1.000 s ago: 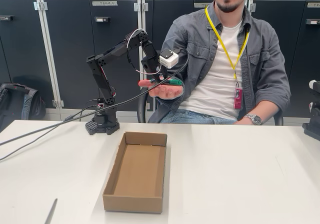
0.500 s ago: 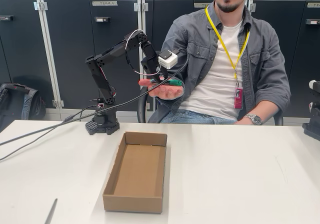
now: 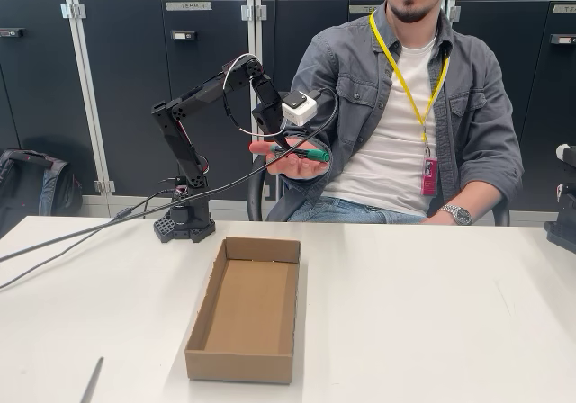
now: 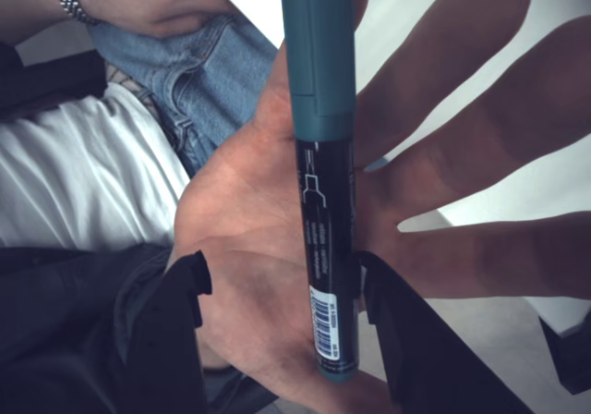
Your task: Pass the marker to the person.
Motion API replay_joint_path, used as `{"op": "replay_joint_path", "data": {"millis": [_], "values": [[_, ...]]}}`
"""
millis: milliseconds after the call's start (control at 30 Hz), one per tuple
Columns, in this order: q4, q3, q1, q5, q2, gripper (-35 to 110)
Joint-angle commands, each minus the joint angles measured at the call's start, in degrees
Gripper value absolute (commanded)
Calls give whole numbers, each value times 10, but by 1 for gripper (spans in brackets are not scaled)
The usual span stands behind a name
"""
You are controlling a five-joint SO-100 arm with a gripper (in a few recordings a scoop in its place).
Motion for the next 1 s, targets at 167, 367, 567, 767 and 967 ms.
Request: {"op": "replay_joint_path", "data": {"millis": [167, 367, 567, 767, 967], "values": [[-14, 6, 11, 3, 36, 34], [-14, -17, 27, -16, 35, 33], [-11, -42, 36, -24, 27, 33], [-4, -40, 35, -23, 28, 32], [-9, -40, 38, -11, 25, 32]]}}
